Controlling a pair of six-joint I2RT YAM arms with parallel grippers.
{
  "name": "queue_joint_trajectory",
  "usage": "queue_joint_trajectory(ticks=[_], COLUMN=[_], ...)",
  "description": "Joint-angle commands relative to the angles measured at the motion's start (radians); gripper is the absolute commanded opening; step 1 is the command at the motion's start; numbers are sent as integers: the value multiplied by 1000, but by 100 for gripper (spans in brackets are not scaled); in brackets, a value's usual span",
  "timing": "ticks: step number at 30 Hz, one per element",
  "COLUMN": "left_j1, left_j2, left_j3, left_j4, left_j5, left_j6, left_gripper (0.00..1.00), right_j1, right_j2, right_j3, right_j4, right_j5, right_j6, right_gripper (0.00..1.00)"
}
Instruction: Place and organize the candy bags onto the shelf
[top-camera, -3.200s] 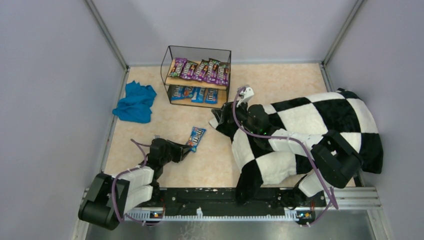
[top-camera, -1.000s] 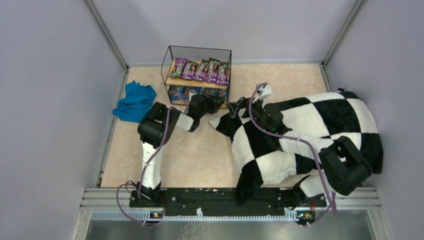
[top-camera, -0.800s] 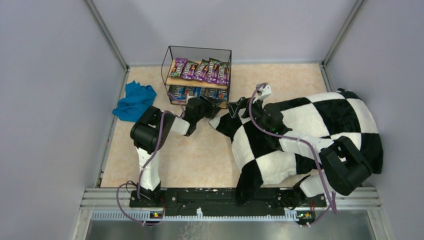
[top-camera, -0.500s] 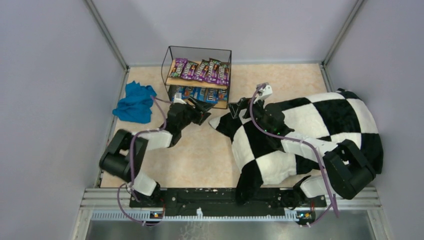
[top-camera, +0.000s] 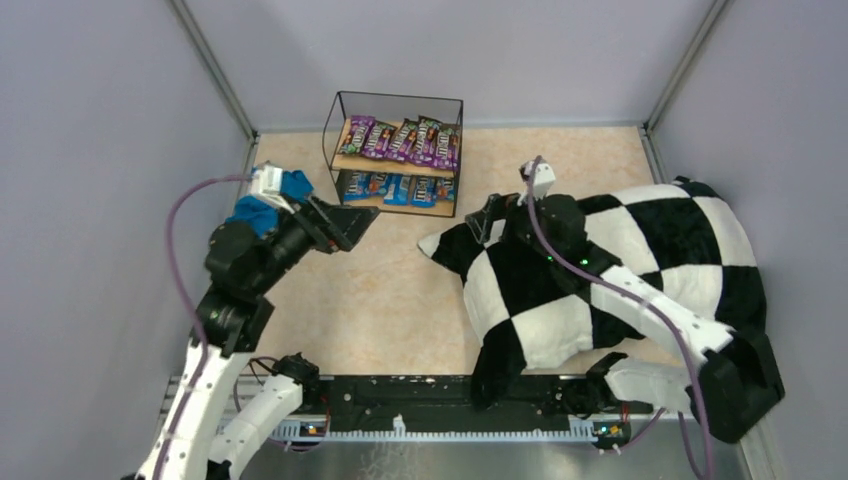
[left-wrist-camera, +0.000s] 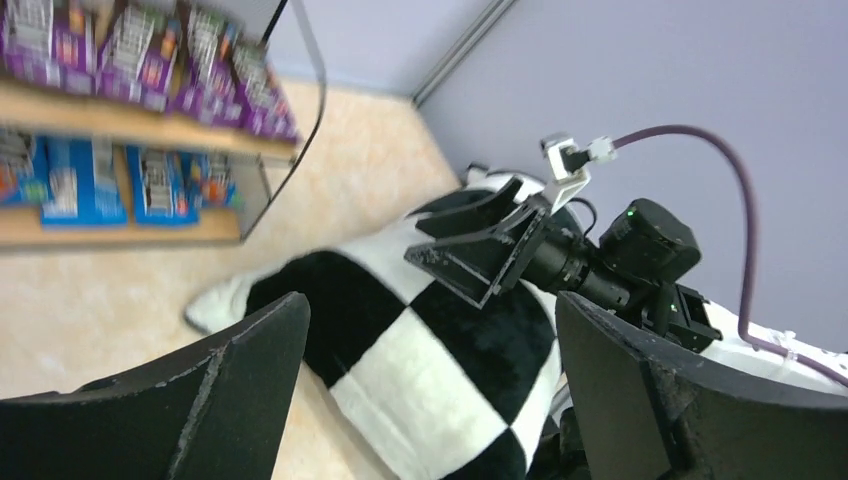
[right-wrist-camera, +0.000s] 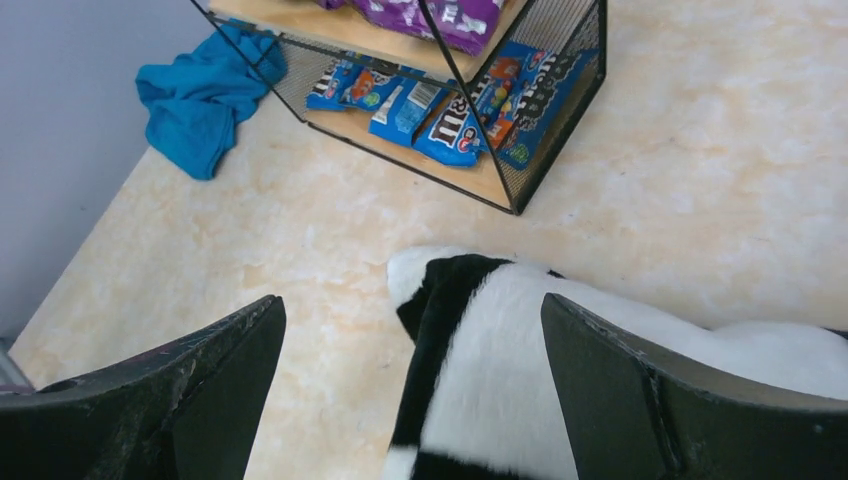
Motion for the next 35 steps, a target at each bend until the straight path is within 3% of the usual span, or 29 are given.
queue_joint_trajectory(ticks=[1, 8, 13, 16, 30, 32, 35], left_j1=[1, 1, 1, 2, 1, 1, 1], left_j2=[-43, -58, -63, -75, -93, -96, -109], left_j3=[215, 449, 541, 563, 571, 557, 519], left_j4=[-248, -265, -234, -226, -314, -306, -294], left_j5=[3, 4, 38, 57, 13, 16, 17], left_j6=[185, 228, 218, 204, 204, 197, 186], left_gripper=[99, 99, 99, 99, 99, 99, 99], right_j1=[-7, -8, -8, -7, -7, -7, -8], right_j2=[-260, -581, -635, -635, -650, -657, -580], right_j3=[141, 422, 752, 855, 826, 783, 818], right_j4=[-469, -977, -1103, -1140, -1126, -1092, -1184], right_j5=[0, 155, 81, 113, 173, 94, 74], right_j6=[-37, -71, -54, -6, 5, -38, -27], right_gripper=[99, 99, 99, 99, 99, 99, 99])
